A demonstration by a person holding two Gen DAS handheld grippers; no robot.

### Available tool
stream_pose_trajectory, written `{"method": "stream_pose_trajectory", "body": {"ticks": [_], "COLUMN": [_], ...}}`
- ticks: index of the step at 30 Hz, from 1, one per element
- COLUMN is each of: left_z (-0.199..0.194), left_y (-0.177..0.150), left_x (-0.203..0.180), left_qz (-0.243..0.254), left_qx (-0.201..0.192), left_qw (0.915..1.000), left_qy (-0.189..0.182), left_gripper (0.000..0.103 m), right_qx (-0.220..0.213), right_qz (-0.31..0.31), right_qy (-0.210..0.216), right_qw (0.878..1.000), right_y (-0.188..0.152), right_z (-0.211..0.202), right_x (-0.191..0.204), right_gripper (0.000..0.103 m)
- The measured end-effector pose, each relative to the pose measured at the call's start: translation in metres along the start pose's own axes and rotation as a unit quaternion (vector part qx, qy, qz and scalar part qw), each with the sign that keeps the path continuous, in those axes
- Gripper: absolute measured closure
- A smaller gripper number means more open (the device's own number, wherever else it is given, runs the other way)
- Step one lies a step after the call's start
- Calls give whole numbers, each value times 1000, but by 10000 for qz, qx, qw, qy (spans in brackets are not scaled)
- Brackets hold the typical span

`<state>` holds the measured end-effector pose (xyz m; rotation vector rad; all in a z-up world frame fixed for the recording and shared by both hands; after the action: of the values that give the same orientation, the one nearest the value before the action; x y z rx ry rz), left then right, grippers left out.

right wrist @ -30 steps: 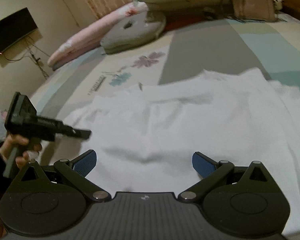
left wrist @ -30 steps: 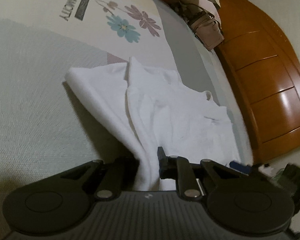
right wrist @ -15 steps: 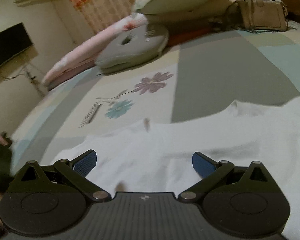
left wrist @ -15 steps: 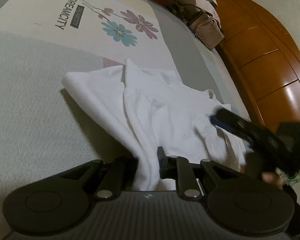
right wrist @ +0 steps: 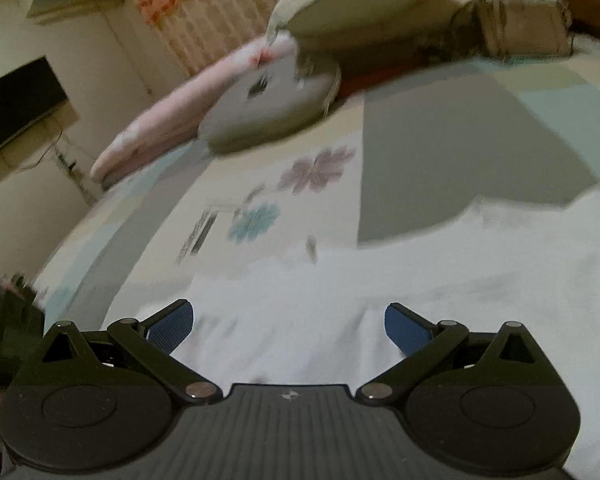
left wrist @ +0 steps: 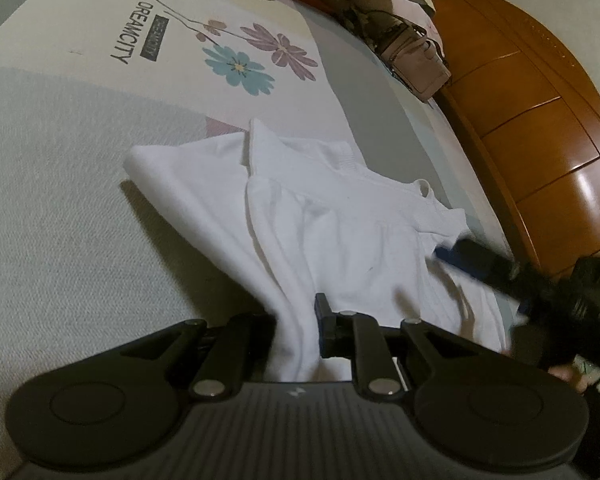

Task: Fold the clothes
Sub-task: 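Hold the gripped shirt side edge in the closed left gripper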

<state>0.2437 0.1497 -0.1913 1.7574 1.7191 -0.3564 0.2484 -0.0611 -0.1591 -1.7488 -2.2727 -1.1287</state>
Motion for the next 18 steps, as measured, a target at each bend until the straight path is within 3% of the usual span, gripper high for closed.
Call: {"method": "stream_pose_trajectory", "body": {"ticks": [2,18], "left_z": [0,0], "left_y": [-1,-2], "left_x": [-2,-12], "left_qz": [-11,-66], "left_qx": [-18,-148], "left_qw": [10000,9984], "left_qy": [67,538], "left_gripper": [87,87], "right_qx": [182,440], "right_qz": [109,95], "right_qy": [-73,-89], "right_qw": [9997,9989], "right_y": [-14,-96], "right_z": [3,-43], "right_x": [-3,14], "right_gripper": [0,0]}}
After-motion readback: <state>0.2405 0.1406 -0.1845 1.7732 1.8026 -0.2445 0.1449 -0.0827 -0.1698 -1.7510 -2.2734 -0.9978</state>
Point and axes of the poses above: each gripper's, at about its wrist camera, not at the fingertips, and z roughly the way its jaws point, x to its left, y to its top, the point moved 7 cm from there along z, roughly the way its jaws point, and after that the axes turned 13 degrees about x, right-handed, at the moved point
